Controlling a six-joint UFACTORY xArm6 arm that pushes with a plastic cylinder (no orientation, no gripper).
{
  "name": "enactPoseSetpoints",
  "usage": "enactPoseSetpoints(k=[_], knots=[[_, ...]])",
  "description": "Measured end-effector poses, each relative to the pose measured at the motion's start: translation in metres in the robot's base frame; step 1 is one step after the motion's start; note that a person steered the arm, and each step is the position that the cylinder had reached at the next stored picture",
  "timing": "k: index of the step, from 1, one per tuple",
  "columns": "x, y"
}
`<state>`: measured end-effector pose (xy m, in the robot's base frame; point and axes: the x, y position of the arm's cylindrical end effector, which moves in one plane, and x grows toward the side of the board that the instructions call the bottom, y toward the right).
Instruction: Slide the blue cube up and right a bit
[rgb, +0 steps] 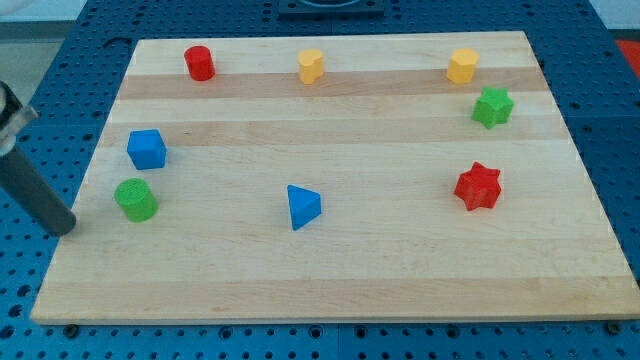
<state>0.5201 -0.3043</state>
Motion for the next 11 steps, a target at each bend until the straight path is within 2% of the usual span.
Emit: enactPoseSetpoints(k=[1,3,7,9,11], knots=[[-0.016,0.015],[-0.09,0.029],[-0.089,0.085],[-0.101,0.088],[-0.076,0.098]])
